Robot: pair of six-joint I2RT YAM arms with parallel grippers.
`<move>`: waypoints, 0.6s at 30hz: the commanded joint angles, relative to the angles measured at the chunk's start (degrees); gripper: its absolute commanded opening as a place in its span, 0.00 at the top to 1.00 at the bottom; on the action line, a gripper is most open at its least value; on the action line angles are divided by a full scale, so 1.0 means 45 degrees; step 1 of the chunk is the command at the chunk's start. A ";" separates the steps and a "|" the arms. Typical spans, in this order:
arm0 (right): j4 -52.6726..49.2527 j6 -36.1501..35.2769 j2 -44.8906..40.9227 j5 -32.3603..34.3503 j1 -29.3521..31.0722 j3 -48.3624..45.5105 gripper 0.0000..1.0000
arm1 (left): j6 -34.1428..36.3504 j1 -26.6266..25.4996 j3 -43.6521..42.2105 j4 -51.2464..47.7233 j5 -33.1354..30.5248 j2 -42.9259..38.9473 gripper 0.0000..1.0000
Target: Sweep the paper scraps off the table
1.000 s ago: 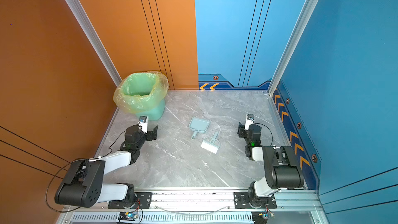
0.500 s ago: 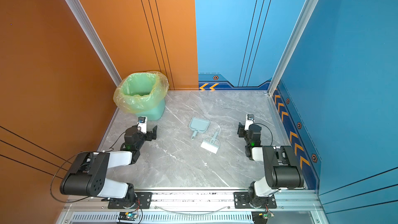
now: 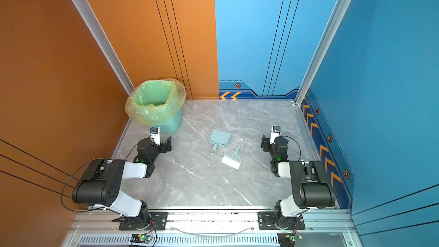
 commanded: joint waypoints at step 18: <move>0.0133 0.0171 0.0076 0.0611 0.0109 -0.0025 0.00 | -0.0191 0.0099 0.0208 -0.0228 -0.0304 0.0093 0.02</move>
